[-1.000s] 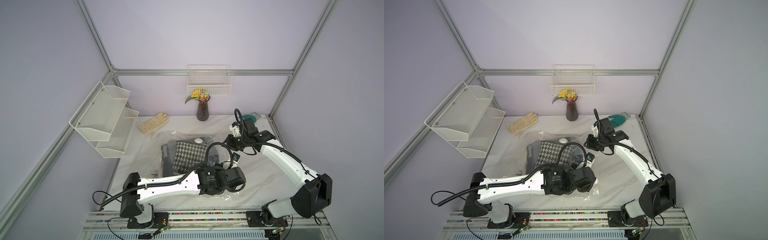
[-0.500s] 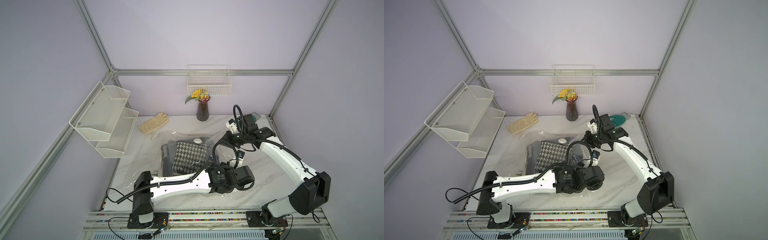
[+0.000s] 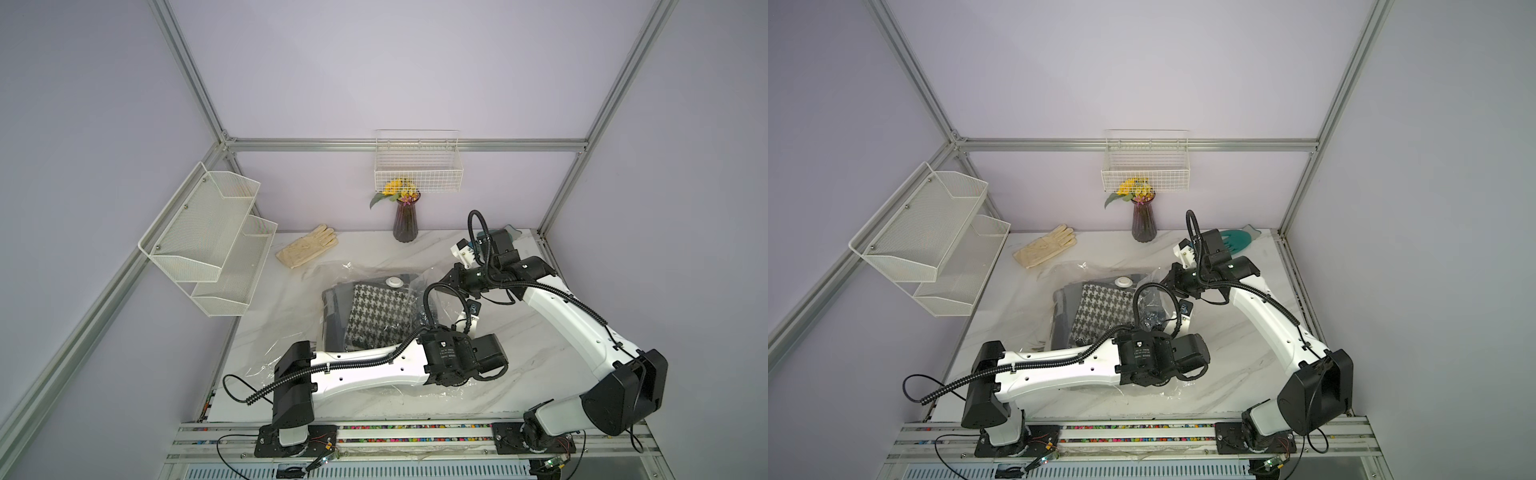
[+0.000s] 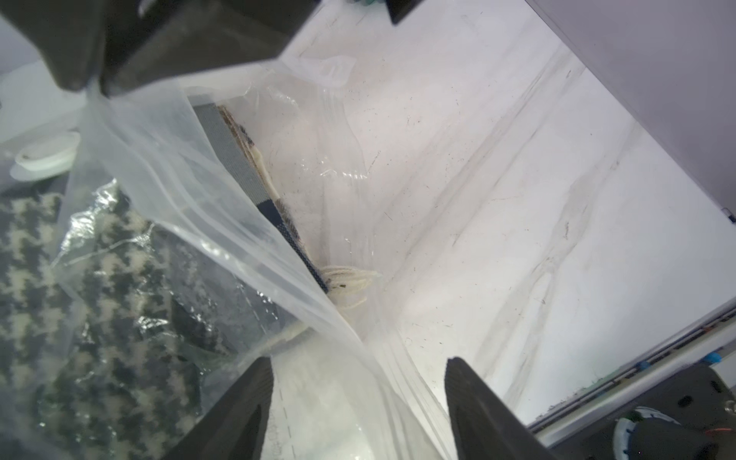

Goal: Take the scarf out of the vacuum bag
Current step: Open the vacuum bag at the center of the board.

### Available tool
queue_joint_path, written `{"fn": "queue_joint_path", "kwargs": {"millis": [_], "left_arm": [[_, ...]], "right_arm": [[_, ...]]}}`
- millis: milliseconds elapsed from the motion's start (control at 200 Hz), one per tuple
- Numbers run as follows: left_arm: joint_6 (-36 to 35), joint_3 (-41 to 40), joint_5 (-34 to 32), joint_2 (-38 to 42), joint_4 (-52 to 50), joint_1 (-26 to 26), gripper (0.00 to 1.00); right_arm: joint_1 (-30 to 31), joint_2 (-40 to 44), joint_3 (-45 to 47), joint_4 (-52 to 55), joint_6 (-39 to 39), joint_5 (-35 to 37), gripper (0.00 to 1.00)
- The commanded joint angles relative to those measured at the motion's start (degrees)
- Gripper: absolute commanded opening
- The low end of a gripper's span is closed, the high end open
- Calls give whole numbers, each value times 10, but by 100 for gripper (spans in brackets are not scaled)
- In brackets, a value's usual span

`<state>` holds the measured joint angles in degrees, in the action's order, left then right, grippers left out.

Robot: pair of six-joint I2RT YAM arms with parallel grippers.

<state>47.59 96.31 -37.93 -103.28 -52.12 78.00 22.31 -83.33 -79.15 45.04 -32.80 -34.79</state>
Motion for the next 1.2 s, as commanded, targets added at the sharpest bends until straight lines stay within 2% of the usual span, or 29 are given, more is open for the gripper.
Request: {"fn": "queue_joint_path", "kwargs": {"millis": [0,230,325,385,445,575,710,810,955,1105,1195], "left_arm": [[16,16,-31,5,-5,-5,55],[11,9,-31,6,-3,-4,19],[13,8,-34,8,-3,-4,9],[13,5,-37,10,-3,-4,5],[13,3,-40,13,-4,-4,0],[16,-12,-52,27,-3,-5,0],[19,-33,-65,45,-3,-8,0],[21,-53,-68,58,-2,-13,0],[27,-90,-67,85,0,-28,0],[22,-132,-65,123,2,-47,0],[17,-154,-70,146,2,-57,0]], "right_arm": [[6,17,7,-2,-4,-23,12],[6,16,11,-8,-7,-20,12],[6,15,15,-13,-10,-18,13],[6,16,17,-13,-8,-14,19],[6,19,19,-13,-6,-6,31],[-17,34,16,-7,-1,4,67],[-81,45,24,-12,-12,-18,91],[-131,75,36,-13,-13,-41,93],[-174,104,63,-18,-14,-51,95],[-189,132,105,-27,-16,-74,97],[-189,148,146,-63,-31,-113,97]]}}
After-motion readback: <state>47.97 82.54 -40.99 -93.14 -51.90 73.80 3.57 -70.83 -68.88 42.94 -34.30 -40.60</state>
